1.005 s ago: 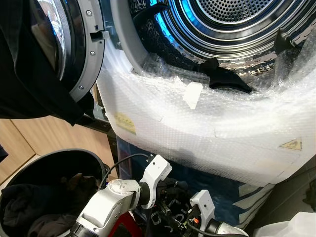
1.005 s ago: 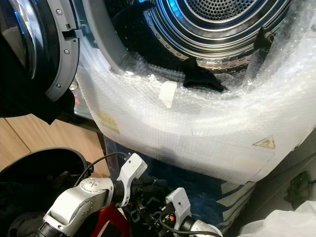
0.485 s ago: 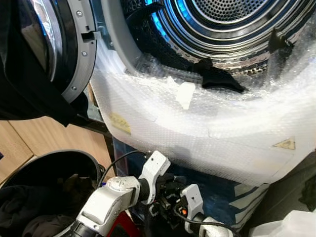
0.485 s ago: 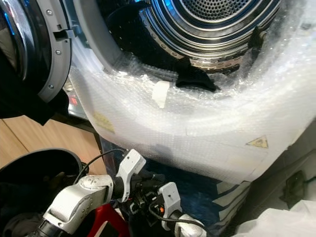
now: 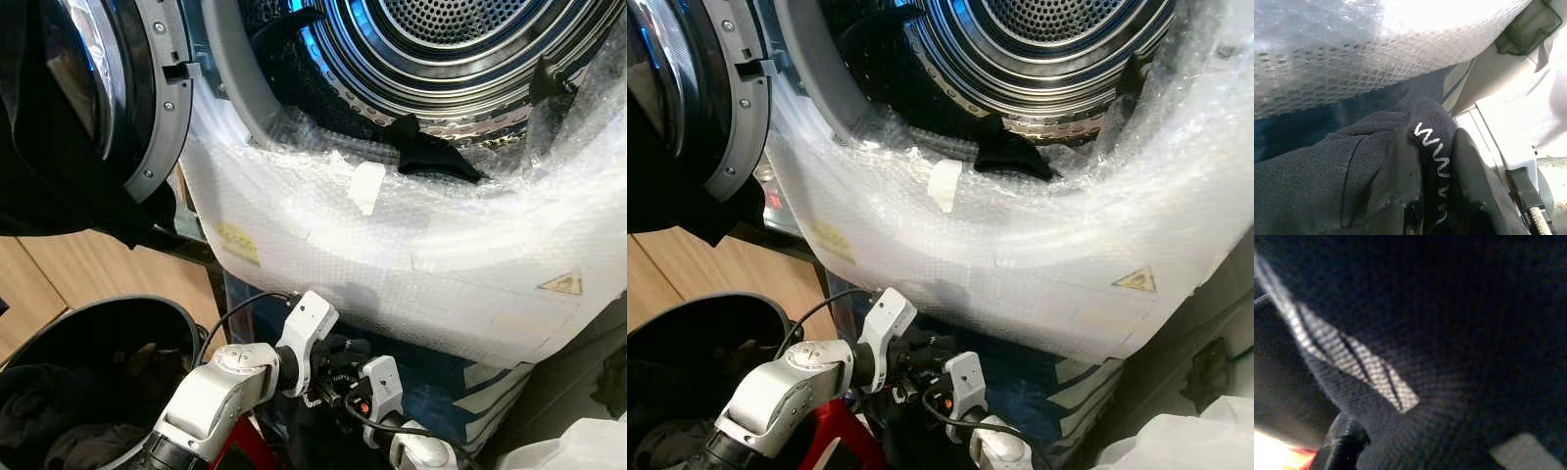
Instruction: Clothes washing
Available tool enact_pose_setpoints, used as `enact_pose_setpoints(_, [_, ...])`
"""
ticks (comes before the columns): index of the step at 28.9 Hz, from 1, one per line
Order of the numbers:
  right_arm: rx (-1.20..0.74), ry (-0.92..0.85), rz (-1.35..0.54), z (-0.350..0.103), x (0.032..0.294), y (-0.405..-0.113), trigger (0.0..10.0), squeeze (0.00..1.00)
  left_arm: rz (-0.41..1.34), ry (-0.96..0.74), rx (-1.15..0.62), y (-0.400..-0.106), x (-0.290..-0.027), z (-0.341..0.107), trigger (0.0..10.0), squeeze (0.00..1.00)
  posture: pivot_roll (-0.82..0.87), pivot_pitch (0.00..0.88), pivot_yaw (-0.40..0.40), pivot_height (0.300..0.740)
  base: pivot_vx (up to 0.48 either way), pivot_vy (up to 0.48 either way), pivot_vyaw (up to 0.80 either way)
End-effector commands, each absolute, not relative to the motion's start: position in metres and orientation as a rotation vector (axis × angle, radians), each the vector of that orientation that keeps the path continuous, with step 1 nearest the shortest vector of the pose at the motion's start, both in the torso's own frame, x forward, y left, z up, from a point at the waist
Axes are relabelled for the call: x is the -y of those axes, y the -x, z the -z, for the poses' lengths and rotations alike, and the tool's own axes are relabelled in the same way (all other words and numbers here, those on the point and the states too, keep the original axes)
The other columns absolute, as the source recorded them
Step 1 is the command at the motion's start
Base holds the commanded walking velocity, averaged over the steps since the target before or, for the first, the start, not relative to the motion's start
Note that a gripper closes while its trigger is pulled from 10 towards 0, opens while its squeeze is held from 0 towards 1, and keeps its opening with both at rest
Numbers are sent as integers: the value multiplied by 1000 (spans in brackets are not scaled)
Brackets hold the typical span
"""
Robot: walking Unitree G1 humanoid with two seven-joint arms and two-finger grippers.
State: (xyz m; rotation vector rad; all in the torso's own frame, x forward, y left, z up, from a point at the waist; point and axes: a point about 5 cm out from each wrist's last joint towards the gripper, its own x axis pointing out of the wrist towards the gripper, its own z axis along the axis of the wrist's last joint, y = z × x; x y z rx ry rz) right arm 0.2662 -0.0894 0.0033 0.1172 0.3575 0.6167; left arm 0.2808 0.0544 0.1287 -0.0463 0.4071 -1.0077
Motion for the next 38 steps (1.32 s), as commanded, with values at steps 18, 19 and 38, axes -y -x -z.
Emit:
enact_pose_setpoints(18, [-367, -151, -585, -1, 99, -269, 0, 0, 1005, 9, -278, -280, -45, -157, 0, 0, 2, 27, 5, 740, 0, 0, 0])
enact_pose_setpoints(19, [-366, -151, -585, -1, 99, -269, 0, 0, 985, -7, -275, -281, -46, -156, 0, 0, 1, 28, 7, 740, 0, 0, 0])
enact_pose_setpoints(38, [-359, -153, -682, 2, 85, -255, 0, 0, 1097, -143, -198, -254, -67, -170, 10000, 1000, 9, 0, 27, 740, 0, 0, 0])
